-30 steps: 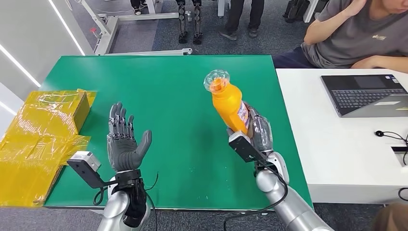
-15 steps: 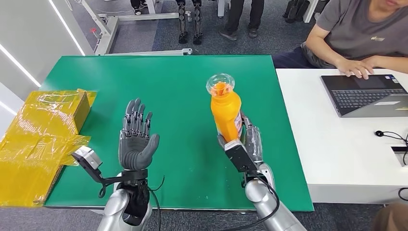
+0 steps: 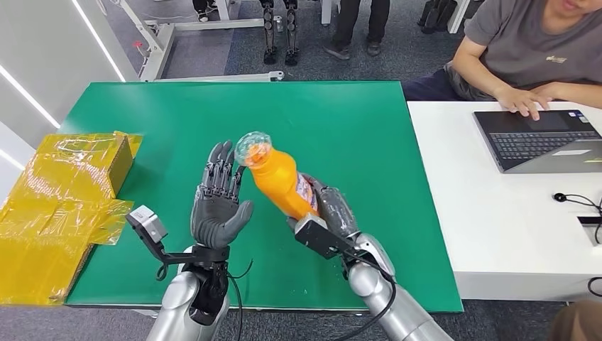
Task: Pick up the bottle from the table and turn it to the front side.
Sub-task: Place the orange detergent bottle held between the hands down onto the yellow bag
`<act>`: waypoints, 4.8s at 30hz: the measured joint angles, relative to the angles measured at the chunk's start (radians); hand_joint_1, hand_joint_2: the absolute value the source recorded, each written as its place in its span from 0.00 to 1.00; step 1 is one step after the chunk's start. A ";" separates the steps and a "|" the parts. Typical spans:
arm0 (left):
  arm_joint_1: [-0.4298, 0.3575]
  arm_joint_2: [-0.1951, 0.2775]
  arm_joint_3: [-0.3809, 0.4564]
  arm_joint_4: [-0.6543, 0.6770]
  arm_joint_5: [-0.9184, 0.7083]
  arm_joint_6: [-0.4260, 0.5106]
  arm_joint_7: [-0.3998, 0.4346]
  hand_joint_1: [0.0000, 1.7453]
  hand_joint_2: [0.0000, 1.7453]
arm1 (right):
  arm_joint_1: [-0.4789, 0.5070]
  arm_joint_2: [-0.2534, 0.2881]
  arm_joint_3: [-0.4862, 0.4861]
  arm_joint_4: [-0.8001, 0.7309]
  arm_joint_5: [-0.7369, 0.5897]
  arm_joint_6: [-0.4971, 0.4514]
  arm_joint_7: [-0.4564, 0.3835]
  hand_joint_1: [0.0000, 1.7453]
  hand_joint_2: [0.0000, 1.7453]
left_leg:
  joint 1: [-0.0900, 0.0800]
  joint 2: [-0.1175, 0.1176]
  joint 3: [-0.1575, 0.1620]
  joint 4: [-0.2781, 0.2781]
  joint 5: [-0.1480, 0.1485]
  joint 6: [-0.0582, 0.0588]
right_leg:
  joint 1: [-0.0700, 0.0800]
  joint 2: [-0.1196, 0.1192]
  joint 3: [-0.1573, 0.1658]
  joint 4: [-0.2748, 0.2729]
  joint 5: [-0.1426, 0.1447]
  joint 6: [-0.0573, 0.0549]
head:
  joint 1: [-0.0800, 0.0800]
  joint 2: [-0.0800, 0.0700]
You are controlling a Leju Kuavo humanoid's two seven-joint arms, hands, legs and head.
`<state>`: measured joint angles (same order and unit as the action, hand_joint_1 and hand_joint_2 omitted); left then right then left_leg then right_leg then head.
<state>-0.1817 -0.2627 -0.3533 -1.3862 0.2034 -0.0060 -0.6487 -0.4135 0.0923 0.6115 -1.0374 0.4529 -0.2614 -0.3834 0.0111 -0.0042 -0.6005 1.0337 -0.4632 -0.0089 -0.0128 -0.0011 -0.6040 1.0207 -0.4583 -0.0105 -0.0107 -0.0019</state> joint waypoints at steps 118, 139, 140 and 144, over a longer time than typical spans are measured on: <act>-0.397 0.650 -0.090 0.337 -1.570 0.315 0.213 1.00 1.00 | 0.272 0.076 -0.005 -0.444 -0.324 -0.170 -0.246 0.00 1.00 | 0.000 0.004 0.001 -0.001 0.001 -0.001 | 0.000 0.003 -0.002 0.001 0.000 -0.001 | 0.000 0.000; -0.437 0.772 -0.264 0.607 -1.533 0.220 0.188 1.00 1.00 | 0.292 0.048 -0.009 -0.485 -0.329 -0.190 -0.242 0.00 1.00 | 0.001 0.005 0.000 -0.001 0.000 -0.002 | 0.001 0.005 -0.002 0.002 0.000 -0.001 | 0.000 0.000; -0.433 0.777 -0.266 0.608 -1.530 0.219 0.187 1.00 1.00 | 0.292 0.046 -0.009 -0.485 -0.331 -0.190 -0.242 0.00 1.00 | 0.001 0.005 0.000 -0.001 0.000 -0.002 | 0.001 0.005 -0.002 0.002 0.000 -0.001 | 0.000 0.000; -0.427 0.787 -0.278 0.611 -1.523 0.217 0.181 1.00 1.00 | 0.291 0.039 -0.008 -0.485 -0.341 -0.191 -0.242 0.00 1.00 | 0.001 0.005 0.000 -0.001 0.000 -0.002 | 0.001 0.005 -0.002 0.002 0.000 -0.001 | 0.000 0.000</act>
<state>-0.6084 0.5239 -0.6309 -0.7754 -1.3199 0.2110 -0.4675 -0.1222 0.1315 0.6032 -1.5222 0.1123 -0.4527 -0.6252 0.0118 0.0010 -0.6002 1.0325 -0.4627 -0.0105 -0.0123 0.0040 -0.6059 1.0224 -0.4587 -0.0117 -0.0103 -0.0019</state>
